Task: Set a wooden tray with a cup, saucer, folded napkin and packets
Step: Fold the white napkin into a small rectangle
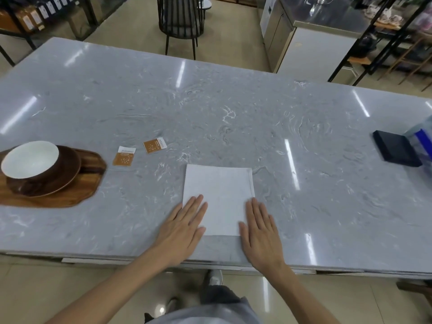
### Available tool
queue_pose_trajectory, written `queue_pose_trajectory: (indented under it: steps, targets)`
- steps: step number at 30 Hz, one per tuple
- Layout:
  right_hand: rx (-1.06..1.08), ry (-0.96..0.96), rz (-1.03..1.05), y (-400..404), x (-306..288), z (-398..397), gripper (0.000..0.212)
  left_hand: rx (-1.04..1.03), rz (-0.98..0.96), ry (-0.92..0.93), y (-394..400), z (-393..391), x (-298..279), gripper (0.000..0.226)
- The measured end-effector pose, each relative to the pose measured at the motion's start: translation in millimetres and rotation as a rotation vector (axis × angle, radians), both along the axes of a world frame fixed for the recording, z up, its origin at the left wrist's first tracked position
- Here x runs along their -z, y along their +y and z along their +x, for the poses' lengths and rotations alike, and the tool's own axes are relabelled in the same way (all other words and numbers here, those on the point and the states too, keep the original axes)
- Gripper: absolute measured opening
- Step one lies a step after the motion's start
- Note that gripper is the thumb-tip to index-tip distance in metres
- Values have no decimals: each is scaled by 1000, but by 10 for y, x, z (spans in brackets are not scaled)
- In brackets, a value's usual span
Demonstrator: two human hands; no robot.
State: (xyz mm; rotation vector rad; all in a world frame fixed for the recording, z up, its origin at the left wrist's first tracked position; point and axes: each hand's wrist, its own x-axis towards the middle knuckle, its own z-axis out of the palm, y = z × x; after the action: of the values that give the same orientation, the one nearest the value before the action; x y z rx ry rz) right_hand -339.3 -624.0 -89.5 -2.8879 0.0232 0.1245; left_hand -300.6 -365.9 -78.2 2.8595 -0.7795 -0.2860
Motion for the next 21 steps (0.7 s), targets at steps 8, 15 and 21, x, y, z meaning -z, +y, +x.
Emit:
queue_pose_trajectory:
  steps: [8,15,21]
  targets:
    - [-99,-53,53,-63,10,-688,63,68,-33,-21,337,-487,45,73]
    - [-124,-294,95,-142,86,-927,41,111,-290,-284,494,-687,74,44]
    - [-93,-459,251,-79,-131,-1001,22,-44,-596,-224,439,-764,-116,35]
